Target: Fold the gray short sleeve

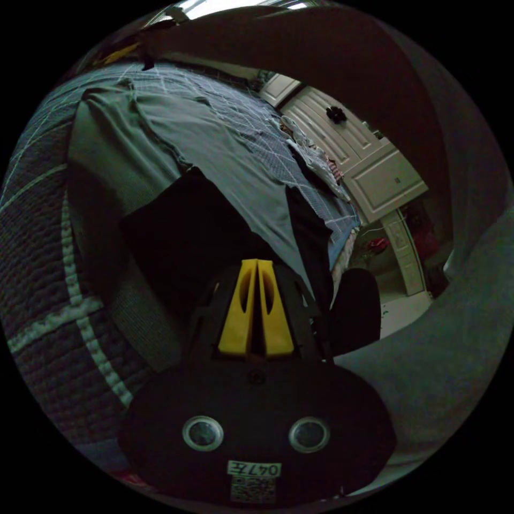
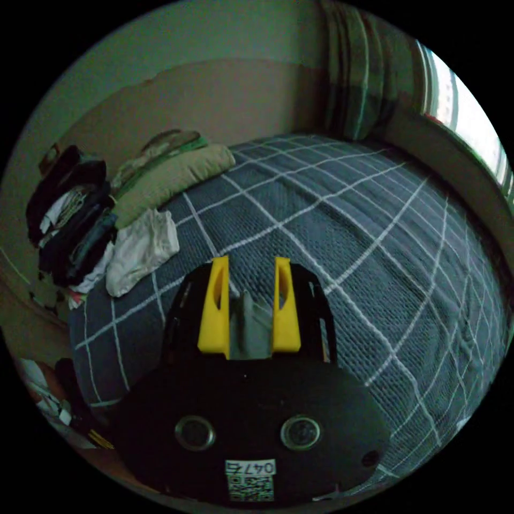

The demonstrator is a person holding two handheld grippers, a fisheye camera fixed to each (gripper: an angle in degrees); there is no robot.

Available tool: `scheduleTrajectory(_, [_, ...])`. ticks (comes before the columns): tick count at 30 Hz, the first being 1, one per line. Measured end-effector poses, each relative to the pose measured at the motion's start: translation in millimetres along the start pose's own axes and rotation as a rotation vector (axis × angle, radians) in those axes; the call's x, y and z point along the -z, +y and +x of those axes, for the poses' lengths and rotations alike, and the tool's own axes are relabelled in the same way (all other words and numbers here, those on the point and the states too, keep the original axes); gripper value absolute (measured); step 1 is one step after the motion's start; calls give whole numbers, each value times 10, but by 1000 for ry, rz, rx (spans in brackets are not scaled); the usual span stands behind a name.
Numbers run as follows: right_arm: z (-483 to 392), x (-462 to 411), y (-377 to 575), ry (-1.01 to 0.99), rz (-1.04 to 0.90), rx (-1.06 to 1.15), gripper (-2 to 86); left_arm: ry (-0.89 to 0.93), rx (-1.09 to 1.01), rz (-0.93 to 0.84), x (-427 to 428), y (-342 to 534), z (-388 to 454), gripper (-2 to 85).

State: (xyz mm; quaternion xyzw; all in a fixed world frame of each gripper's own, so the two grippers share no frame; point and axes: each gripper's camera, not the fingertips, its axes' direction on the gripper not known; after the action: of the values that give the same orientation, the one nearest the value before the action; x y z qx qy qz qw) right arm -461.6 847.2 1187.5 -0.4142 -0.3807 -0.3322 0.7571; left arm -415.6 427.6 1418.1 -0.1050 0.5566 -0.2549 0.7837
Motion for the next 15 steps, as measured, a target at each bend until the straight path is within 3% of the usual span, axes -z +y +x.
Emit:
scheduleTrajectory(4, [253, 398, 529, 193, -57, -55, 64, 1, 3, -1, -71, -147, -6, -10])
scheduleTrajectory(12, [276, 609, 1327, 274, -190, -45, 12, -2, 0, -2, -239, -475, 29, -10])
scheduleTrajectory(15, [326, 911, 1537, 273, -134, -65, 5, 9, 5, -3, -314, -627, 40, -10])
